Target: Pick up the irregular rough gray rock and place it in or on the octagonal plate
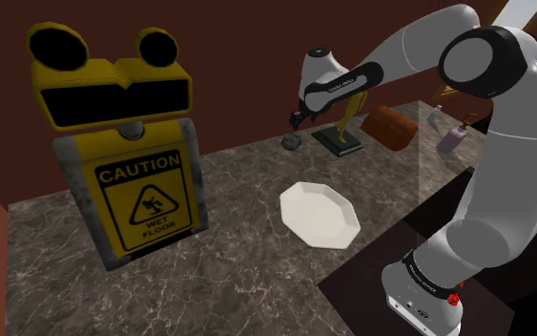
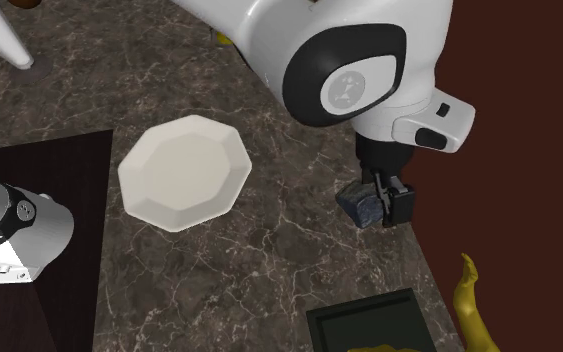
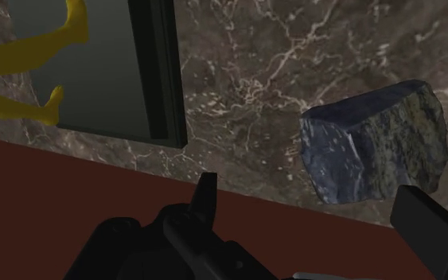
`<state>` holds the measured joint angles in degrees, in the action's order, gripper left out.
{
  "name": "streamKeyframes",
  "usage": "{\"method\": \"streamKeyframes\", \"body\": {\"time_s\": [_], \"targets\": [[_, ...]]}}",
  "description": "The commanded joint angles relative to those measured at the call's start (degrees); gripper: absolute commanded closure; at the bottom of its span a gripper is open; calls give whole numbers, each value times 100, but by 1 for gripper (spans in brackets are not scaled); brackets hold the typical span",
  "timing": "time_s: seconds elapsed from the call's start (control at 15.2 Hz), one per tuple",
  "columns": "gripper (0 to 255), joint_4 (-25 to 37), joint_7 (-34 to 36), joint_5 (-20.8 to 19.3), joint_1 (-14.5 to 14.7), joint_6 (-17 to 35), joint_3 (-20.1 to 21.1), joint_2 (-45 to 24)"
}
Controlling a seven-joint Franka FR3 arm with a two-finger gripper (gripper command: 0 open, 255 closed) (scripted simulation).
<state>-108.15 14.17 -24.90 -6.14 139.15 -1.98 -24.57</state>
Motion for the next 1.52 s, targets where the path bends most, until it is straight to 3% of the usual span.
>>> {"method": "streamKeyframes", "body": {"time_s": [0.0,0.66,0.73,1.32,1.39,1.45], "targets": [[0,43,16,-26,-14,98,-21,-132],[0,76,36,-57,-35,224,-49,-286],[255,76,36,-57,-35,224,-49,-286],[255,79,36,-57,-35,224,-49,-288],[0,79,36,-57,-35,224,-49,-288],[0,-202,1993,-308,497,451,-473,-170]]}}
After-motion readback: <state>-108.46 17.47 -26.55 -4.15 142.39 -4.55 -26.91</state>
